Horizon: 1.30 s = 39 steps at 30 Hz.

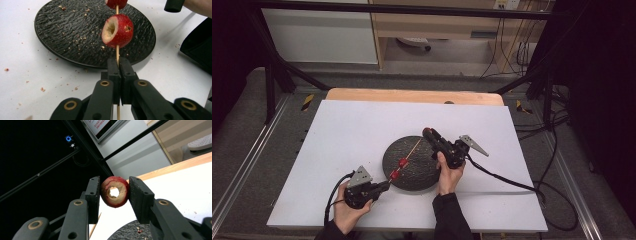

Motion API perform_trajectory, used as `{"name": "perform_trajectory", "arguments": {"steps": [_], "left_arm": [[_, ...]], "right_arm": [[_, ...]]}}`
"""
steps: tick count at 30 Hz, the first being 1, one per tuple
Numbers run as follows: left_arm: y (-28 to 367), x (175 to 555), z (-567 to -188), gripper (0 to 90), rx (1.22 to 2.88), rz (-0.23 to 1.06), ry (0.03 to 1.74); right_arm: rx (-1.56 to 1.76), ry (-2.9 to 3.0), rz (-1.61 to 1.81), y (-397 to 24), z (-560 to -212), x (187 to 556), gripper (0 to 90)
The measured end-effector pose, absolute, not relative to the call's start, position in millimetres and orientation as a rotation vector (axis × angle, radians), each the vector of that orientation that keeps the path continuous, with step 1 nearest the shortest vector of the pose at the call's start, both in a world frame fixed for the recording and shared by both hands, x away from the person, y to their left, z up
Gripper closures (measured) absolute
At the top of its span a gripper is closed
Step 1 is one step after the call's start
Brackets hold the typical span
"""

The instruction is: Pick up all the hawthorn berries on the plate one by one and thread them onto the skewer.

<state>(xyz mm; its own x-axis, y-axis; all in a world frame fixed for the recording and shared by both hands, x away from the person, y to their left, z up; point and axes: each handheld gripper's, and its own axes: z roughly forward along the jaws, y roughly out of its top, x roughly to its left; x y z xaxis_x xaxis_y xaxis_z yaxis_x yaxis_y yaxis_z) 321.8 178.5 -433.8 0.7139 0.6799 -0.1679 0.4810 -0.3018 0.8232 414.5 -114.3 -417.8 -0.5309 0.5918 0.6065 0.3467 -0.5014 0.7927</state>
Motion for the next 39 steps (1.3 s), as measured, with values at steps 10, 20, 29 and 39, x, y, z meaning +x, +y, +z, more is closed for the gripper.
{"name": "perform_trajectory", "arguments": {"steps": [10,20,29,39], "left_arm": [[168.4,323.8,-432.4,88.5,1.945,0.257,0.895],[163.4,325.1,-432.5,88.5,1.928,0.266,0.895],[155.9,327.3,-431.5,88.5,1.897,0.271,0.91],[142.9,328.1,-429.6,88.5,1.866,0.287,0.925]], "right_arm": [[1.404,1.432,2.174,-114.5,-417.5,415.9,62.8],[1.397,1.423,2.196,-114.1,-417.7,414.5,62.8],[1.409,1.409,2.226,-112.6,-419.3,413.8,62.8],[1.415,1.399,2.25,-111.9,-420.1,411.9,63.0]]}}
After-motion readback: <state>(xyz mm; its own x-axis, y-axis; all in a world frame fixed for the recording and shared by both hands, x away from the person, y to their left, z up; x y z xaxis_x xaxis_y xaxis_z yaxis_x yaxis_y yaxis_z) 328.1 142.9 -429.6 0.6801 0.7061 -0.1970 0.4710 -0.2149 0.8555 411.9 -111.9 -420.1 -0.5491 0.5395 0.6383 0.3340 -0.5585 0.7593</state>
